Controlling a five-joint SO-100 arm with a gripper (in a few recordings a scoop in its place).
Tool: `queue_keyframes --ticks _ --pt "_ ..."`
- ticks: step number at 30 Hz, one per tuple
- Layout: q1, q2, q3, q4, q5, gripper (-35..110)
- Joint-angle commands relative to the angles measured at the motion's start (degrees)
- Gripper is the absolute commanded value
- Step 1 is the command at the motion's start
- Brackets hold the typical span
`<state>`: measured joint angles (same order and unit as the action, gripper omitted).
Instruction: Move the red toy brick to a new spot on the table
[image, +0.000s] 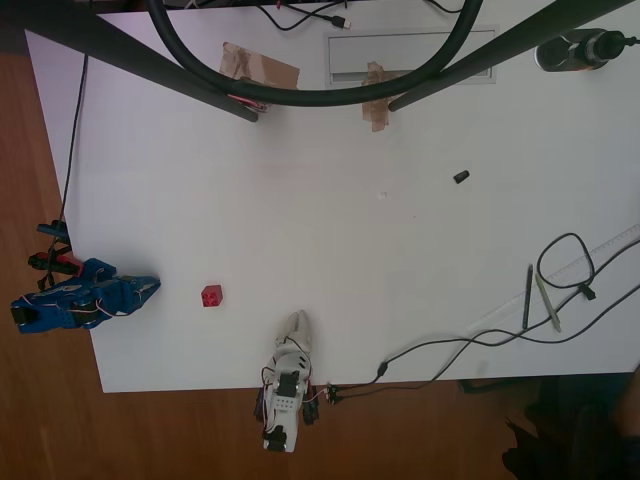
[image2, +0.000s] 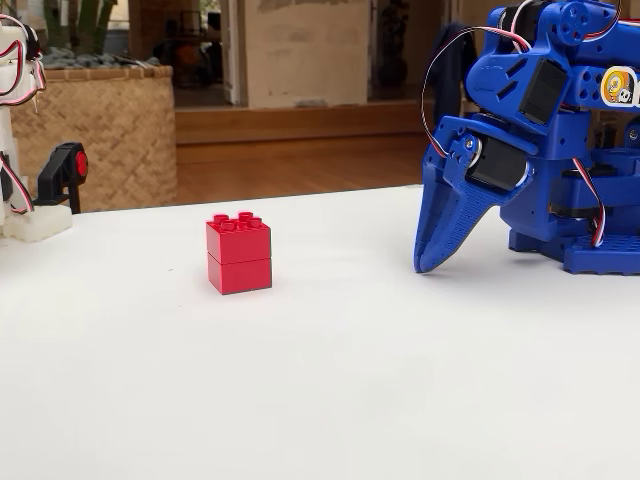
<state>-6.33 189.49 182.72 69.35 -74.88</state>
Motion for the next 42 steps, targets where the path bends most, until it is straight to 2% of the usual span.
queue_keyframes --ticks 1,35,38,42 --pt "-0.4 1.8 1.8 0.3 1.0 0" --pt "-0.5 1.7 1.8 -0.1 2.7 0" --pt "-0.2 -1.4 1.0 -0.8 -0.7 0" --pt "0.1 -13.0 -7.3 -7.5 -3.4 0"
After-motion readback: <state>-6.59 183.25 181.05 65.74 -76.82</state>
